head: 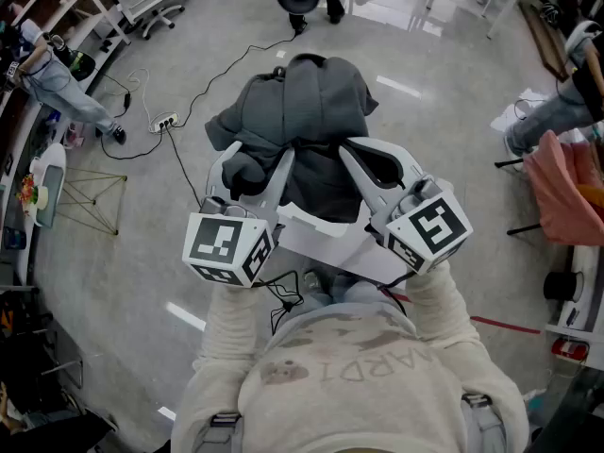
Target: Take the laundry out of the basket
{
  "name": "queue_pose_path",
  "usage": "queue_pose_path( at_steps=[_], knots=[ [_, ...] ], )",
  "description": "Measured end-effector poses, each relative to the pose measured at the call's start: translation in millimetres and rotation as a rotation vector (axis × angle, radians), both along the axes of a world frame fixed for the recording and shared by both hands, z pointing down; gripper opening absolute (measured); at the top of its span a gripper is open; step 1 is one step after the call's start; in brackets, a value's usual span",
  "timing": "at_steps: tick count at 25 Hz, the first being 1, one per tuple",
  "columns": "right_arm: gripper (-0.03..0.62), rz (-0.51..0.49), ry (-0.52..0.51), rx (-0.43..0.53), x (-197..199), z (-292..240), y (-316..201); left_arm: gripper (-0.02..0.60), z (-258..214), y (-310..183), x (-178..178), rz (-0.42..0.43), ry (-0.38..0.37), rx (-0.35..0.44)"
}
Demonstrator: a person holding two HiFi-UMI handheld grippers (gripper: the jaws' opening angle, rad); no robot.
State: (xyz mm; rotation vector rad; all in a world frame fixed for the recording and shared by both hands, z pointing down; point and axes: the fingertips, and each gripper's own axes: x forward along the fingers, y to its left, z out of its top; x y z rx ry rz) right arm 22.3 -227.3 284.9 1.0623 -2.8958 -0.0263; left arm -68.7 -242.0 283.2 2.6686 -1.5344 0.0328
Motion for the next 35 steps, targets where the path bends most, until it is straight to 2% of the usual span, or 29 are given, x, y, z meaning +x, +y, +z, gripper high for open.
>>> queue_pose_path(
  at_steps=[14, 21, 27, 35],
  knots=[
    [0.028, -0.017, -0.01, 0.007, -10, -3, -2, 0.206, -6, 2, -5, -0.009, -0.001, 0.029],
    [0.028, -0.009, -0.025, 0.004, -3, 0, -2, 0.207, -1, 1, -1, -0.008, -0.006, 0.023],
    [0.028, 0.012, -0.056, -0.019, 3, 4, -10, 0.209, 23, -13, -1, -0.01, -0.024, -0.043],
    [0.028, 0.073, -0.08, -0.058, 35, 19, -24, 0.212, 109, -46, 13, -0.005, -0.093, -0.227]
  ],
)
